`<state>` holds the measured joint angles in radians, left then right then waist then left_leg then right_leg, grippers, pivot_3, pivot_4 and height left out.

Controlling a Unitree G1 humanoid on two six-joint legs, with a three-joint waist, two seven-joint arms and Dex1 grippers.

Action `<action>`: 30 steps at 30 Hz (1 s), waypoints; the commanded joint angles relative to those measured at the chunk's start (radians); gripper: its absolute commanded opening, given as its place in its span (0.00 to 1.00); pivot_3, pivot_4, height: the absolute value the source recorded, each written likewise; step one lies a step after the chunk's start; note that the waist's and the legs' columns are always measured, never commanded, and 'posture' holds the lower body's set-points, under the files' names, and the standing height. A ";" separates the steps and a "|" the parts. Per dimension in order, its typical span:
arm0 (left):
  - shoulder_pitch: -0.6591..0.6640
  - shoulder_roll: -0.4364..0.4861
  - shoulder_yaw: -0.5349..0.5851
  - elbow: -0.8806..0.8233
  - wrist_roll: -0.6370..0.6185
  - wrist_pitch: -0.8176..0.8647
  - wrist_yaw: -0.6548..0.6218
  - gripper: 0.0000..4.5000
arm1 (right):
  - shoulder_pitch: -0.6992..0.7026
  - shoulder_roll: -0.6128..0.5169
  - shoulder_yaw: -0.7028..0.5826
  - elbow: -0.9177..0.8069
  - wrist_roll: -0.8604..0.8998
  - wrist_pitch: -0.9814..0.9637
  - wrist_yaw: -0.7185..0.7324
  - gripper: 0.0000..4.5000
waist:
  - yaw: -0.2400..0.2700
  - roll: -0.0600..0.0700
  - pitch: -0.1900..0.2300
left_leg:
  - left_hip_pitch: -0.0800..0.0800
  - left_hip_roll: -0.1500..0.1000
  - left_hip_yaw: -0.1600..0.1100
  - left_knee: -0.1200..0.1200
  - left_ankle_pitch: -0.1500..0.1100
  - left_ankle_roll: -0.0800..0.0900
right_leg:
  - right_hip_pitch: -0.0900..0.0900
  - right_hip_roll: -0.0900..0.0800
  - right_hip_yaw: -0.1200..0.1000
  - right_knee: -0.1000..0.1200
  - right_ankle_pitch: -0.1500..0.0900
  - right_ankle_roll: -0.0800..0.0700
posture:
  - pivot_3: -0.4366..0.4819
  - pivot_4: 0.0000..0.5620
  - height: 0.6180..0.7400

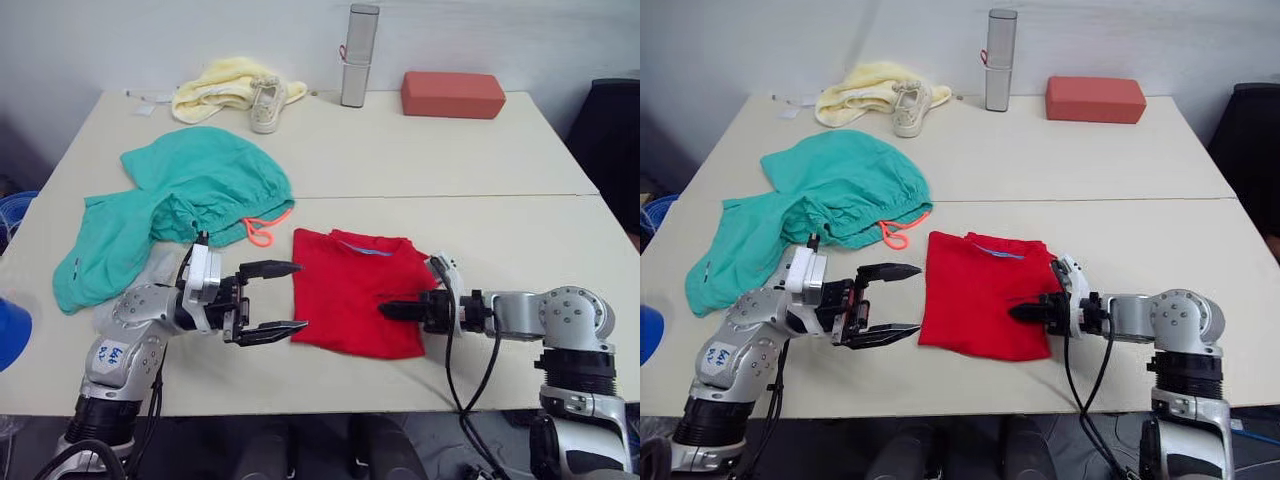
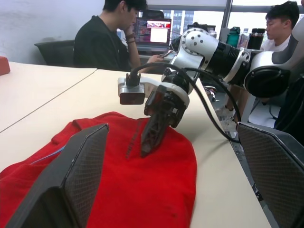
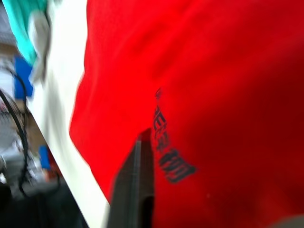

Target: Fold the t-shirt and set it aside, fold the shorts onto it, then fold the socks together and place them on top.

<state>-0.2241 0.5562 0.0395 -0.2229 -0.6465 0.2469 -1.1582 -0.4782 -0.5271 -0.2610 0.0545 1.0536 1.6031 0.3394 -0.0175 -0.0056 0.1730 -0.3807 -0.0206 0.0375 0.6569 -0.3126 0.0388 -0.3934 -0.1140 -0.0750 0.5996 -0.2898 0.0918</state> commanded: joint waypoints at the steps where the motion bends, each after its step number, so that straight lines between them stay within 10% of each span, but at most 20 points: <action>1: -0.003 -0.003 0.017 -0.012 -0.004 -0.019 -0.001 1.00 | 0.019 -0.088 -0.037 0.039 -0.040 0.011 0.010 0.01 | 0.017 0.002 0.001 | -0.001 -0.001 0.000 0.001 0.000 0.001 | 0.000 -0.001 0.000 -0.001 0.000 0.001 | 0.48 0.27 1.00; 14: -0.012 -0.020 0.006 0.019 -0.003 -0.034 -0.020 1.00 | 0.096 -0.465 -0.132 0.218 -0.192 -0.150 0.233 0.01 | 0.038 0.007 0.003 | -0.009 -0.003 0.000 0.005 -0.002 0.007 | -0.001 -0.002 -0.001 -0.010 0.005 0.006 | 0.48 0.27 1.00; 30: -0.006 -0.021 -0.002 0.025 0.011 -0.043 -0.047 1.00 | -0.004 -0.679 0.167 0.613 -0.568 -0.552 0.656 0.01 | 0.034 0.013 0.006 | -0.009 -0.003 0.001 0.007 -0.001 0.006 | -0.001 -0.001 -0.001 -0.008 0.005 0.007 | 0.48 0.27 1.00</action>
<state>-0.2303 0.5304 0.0289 -0.1804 -0.6369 0.2207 -1.1959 -0.4640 -1.1699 -0.1020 0.6439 0.5242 1.0693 0.9705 0.0165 0.0073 0.1789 -0.3892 -0.0236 0.0383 0.6637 -0.3136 0.0444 -0.3946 -0.1150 -0.0757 0.5916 -0.2843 0.0988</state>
